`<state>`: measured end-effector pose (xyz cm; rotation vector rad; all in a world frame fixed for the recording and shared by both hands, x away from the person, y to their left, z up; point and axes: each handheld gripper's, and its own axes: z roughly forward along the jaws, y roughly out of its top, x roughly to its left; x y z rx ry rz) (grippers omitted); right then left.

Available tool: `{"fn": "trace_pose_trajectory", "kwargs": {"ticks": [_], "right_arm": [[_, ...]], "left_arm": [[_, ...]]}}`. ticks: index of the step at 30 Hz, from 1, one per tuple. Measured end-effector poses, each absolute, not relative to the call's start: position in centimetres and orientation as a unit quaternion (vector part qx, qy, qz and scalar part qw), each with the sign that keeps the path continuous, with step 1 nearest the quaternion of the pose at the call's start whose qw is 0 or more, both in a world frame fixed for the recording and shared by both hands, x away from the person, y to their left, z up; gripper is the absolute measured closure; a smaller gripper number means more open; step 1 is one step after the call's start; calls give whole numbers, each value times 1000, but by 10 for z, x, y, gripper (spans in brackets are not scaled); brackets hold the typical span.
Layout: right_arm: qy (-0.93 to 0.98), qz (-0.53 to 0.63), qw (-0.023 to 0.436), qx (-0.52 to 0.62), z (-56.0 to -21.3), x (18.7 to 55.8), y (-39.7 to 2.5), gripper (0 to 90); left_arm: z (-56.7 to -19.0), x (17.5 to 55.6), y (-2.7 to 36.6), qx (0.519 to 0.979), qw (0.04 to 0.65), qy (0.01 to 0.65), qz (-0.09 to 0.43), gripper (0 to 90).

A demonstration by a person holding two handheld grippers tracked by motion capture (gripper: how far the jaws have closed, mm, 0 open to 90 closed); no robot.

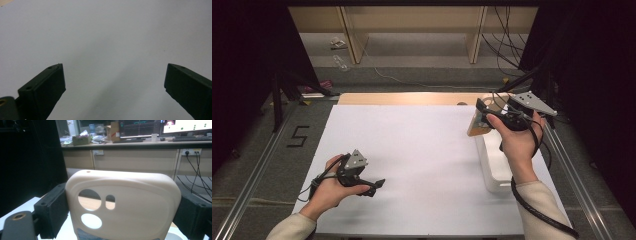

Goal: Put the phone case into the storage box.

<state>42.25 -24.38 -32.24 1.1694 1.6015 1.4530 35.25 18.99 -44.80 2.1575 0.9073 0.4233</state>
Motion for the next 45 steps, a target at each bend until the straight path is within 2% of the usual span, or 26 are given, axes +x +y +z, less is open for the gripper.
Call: {"fn": "trace_pose_trajectory", "kwargs": {"ticks": [45], "right_arm": [[593, 545, 361, 470, -322, 426, -267, 125]], "left_arm": [[-448, 353, 190, 841, 373, 355, 166, 30]]}}
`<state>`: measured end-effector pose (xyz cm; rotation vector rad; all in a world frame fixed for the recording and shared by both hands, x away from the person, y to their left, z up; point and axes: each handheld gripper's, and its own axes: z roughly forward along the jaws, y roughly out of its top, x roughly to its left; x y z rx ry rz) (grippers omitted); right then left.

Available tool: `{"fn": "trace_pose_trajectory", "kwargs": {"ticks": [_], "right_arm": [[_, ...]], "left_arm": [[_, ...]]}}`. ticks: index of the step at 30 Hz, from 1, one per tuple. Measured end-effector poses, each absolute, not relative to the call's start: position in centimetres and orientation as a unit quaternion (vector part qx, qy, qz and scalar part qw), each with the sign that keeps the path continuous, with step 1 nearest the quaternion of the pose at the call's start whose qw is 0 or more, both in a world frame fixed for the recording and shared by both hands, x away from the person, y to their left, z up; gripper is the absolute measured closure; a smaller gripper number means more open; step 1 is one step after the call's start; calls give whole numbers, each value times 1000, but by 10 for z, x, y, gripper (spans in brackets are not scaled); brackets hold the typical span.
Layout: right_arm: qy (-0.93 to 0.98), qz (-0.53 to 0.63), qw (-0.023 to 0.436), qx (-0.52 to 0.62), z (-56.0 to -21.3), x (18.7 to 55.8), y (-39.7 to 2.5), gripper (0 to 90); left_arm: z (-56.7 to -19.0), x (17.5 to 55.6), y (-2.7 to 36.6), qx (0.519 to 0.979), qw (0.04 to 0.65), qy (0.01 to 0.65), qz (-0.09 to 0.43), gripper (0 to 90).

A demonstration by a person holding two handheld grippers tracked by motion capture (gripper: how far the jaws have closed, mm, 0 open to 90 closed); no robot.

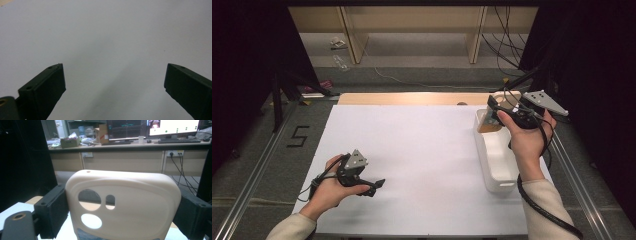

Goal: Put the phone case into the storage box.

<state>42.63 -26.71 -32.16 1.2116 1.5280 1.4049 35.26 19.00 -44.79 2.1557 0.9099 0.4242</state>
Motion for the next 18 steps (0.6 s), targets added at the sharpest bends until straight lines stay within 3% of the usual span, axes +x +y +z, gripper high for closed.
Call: {"fn": "trace_pose_trajectory", "kwargs": {"ticks": [18], "right_arm": [[593, 538, 366, 475, -325, 428, -270, 125]], "left_arm": [[-448, 353, 190, 840, 374, 357, 165, 31]]}}
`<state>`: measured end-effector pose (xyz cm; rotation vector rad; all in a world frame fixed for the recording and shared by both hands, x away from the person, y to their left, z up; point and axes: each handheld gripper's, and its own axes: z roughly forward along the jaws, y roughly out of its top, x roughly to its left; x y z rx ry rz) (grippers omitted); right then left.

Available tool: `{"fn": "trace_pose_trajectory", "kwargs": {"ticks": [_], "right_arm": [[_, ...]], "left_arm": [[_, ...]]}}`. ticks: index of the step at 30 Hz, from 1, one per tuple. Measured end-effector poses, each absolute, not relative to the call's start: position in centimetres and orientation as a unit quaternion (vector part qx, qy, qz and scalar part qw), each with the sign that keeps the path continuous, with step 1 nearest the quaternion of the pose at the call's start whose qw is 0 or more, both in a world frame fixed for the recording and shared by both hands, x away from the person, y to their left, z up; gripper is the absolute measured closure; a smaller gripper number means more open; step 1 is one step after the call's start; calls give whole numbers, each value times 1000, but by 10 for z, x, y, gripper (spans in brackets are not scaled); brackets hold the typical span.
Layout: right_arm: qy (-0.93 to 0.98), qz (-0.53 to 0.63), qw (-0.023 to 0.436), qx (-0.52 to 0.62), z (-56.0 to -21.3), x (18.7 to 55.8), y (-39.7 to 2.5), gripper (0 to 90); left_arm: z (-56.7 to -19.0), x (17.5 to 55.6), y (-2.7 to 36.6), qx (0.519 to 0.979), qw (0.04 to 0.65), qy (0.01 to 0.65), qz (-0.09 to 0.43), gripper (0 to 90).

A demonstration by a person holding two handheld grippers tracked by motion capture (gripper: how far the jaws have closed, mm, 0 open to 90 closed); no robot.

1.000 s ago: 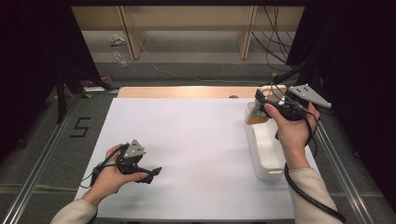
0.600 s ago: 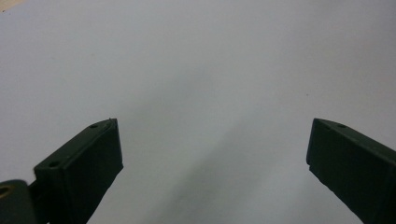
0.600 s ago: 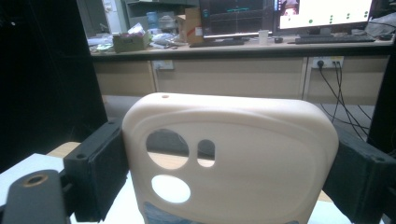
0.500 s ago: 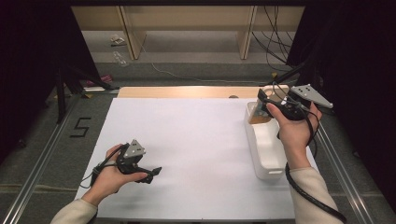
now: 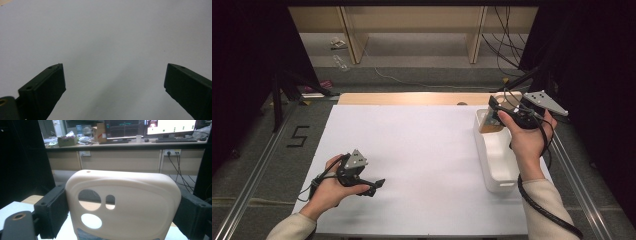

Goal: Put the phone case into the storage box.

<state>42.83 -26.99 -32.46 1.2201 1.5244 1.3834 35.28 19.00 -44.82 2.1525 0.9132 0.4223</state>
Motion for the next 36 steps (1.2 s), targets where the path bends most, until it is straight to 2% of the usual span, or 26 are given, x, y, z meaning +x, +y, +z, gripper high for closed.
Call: {"fn": "trace_pose_trajectory", "kwargs": {"ticks": [36], "right_arm": [[585, 532, 376, 483, -326, 433, -281, 125]], "left_arm": [[-449, 352, 189, 841, 374, 356, 162, 32]]}}
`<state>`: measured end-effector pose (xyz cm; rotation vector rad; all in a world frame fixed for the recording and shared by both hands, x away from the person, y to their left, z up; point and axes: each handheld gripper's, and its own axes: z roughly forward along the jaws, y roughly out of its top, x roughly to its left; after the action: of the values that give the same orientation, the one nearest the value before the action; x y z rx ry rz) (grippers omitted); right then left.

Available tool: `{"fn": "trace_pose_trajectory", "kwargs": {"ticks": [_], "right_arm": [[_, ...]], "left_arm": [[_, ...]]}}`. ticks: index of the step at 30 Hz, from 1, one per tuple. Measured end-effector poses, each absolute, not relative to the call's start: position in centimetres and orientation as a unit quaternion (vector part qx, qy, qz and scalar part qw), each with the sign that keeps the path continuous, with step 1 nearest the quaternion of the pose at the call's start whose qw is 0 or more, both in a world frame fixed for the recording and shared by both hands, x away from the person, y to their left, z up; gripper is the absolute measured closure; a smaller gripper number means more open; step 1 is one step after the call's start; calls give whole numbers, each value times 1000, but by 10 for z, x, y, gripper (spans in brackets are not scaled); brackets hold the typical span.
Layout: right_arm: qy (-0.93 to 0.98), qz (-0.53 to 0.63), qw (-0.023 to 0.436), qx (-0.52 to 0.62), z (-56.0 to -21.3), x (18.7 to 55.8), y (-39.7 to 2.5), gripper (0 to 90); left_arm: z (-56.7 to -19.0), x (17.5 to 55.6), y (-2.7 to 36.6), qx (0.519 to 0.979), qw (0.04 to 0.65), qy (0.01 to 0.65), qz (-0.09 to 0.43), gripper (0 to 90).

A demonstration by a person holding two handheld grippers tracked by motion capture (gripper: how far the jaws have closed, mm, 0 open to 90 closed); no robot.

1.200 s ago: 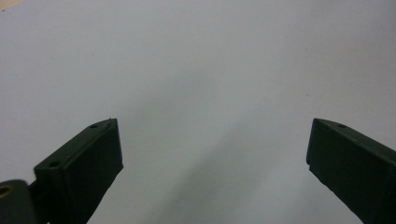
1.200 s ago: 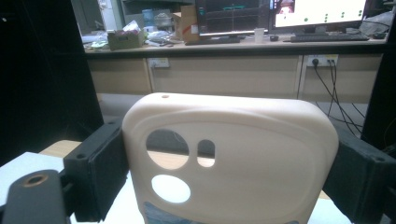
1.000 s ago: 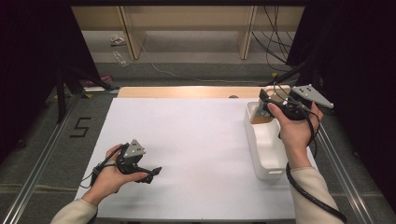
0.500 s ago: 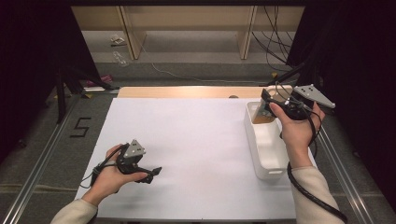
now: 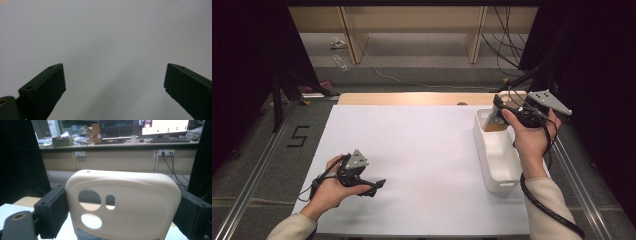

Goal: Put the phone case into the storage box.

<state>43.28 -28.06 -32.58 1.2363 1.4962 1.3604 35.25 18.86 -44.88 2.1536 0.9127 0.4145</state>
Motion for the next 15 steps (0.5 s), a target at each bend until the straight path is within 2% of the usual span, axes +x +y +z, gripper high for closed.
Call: {"fn": "trace_pose_trajectory", "kwargs": {"ticks": [15], "right_arm": [[586, 526, 373, 491, -327, 436, -284, 125]], "left_arm": [[-448, 353, 189, 839, 375, 359, 164, 32]]}}
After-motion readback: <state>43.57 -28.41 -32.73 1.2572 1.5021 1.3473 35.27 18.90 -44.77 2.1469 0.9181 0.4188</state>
